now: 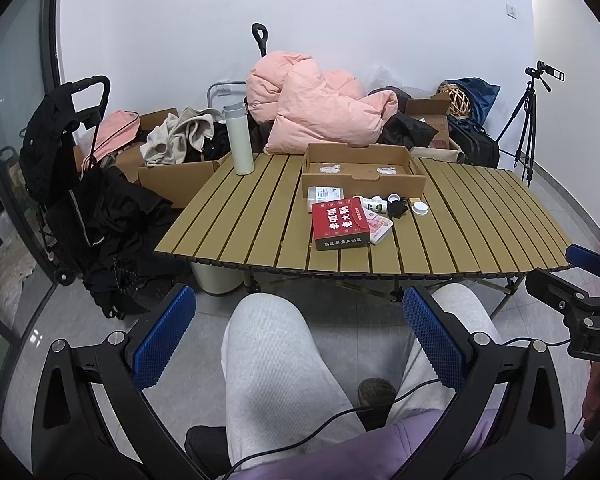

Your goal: Organize objects

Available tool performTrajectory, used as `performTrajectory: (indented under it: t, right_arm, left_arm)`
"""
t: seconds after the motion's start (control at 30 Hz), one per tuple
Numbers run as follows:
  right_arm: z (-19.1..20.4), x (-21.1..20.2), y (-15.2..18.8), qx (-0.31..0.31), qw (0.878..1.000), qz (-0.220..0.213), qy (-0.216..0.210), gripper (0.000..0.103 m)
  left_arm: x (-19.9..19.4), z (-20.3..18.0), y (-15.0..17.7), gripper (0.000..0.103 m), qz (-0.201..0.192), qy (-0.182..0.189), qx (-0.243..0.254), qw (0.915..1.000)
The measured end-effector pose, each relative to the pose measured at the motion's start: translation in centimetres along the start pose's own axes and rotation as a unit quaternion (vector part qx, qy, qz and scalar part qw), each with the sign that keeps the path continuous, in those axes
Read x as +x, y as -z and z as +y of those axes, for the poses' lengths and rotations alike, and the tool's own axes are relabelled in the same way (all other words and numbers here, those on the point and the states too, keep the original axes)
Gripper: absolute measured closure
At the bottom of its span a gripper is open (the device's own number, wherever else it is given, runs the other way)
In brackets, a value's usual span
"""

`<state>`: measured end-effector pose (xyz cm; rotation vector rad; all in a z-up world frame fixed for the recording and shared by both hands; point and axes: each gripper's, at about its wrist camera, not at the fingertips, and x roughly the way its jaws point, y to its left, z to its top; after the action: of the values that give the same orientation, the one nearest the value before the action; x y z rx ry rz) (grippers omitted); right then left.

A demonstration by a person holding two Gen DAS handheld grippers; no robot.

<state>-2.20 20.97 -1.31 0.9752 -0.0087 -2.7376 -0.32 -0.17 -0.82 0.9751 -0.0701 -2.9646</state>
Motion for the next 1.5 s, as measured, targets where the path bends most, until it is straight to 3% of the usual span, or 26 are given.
performTrajectory:
  t: [0.97, 1.1, 1.17, 1.27, 1.4, 1.5]
  right_arm:
    - [-0.4, 0.5, 0.3, 0.011, 1.0, 0.0, 0.002, 0.0]
    - [-1.0, 0.3, 0.6, 0.027, 0.999, -0.036, 0.019, 0.0]
    - [-1.6, 1.2, 0.5, 0.033, 0.999, -0.032, 0.022, 0.0]
    - [-2.5, 3.7, 0.8, 0.033, 0.999, 0.007, -0.006, 0.0]
    - [-2.4, 5.6, 0.9, -0.003, 1.0, -0.006, 0.0, 0.002]
    - [-1.9, 7.5, 0.0, -0.031, 0.999, -0.011, -0.003, 0.004]
  left_arm:
    - [0.3, 0.0, 0.3, 0.0, 0.006, 0.002, 0.0, 1.0]
    - [0.6, 0.1, 0.3, 0.0, -0.001, 0.032, 0.004, 0.9995]
    - [1.3, 0.2, 0.2, 0.0, -0.001, 0.034, 0.006, 0.9994]
    - [3.6, 0.5, -0.1, 0.0, 0.017, 0.026, 0.006, 0.9995]
    - [6.9, 1.6, -1.1, 0.0, 0.026, 0.043, -0.003, 0.9988]
    - [9.4, 3.1, -2.2, 0.0, 0.0, 0.078, -0.049, 0.9957]
